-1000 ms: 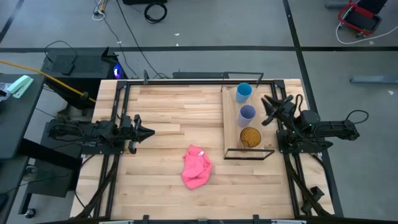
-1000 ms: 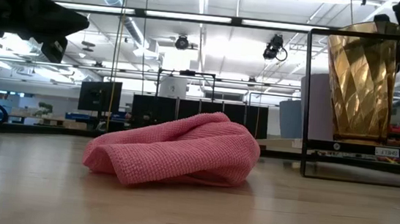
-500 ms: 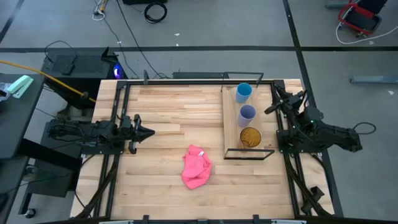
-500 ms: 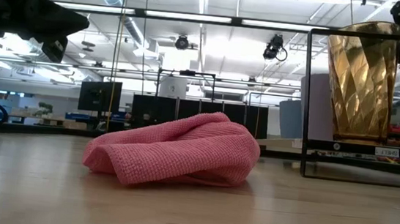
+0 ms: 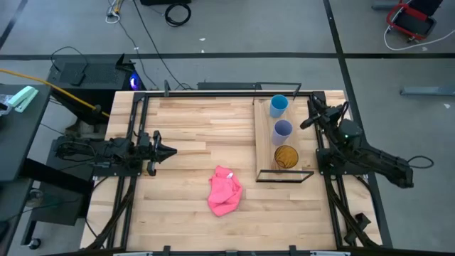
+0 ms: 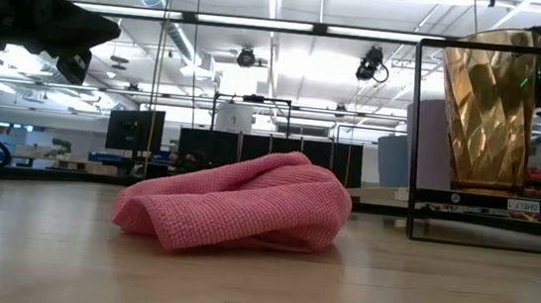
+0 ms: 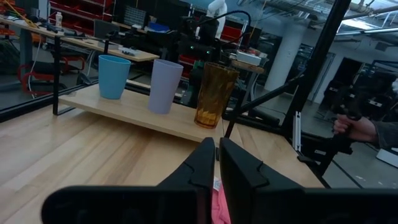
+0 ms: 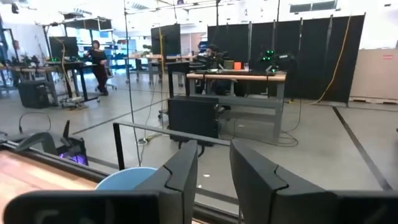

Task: Stack small to large cups/mugs on shelf
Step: Return to Home Position

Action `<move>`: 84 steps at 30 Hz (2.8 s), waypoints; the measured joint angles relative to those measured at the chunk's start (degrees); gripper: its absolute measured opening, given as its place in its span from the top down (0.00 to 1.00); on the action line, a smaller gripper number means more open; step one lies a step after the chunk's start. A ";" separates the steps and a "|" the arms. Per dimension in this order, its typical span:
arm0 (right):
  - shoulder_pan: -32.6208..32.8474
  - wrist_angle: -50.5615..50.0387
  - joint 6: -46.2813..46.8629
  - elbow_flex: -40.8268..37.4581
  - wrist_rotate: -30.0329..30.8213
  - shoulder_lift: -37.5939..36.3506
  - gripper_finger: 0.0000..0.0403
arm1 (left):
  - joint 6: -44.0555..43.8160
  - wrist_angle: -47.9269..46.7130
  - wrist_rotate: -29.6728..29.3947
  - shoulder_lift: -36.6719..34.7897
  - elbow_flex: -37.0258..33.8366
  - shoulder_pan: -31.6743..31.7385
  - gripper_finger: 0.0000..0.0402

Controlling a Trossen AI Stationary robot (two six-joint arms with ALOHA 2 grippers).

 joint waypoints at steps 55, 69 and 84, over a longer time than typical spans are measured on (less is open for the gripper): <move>-0.38 -13.31 11.43 -0.09 -0.70 0.00 0.74 | -0.04 2.68 -0.09 0.02 -0.04 0.00 0.91; -0.38 -13.29 11.41 -0.09 -0.70 0.00 0.74 | -0.04 2.85 -0.04 0.02 -0.04 0.01 0.90; -0.36 -13.27 11.41 -0.09 -0.70 0.00 0.74 | -0.04 2.95 0.07 0.01 -0.04 0.01 0.92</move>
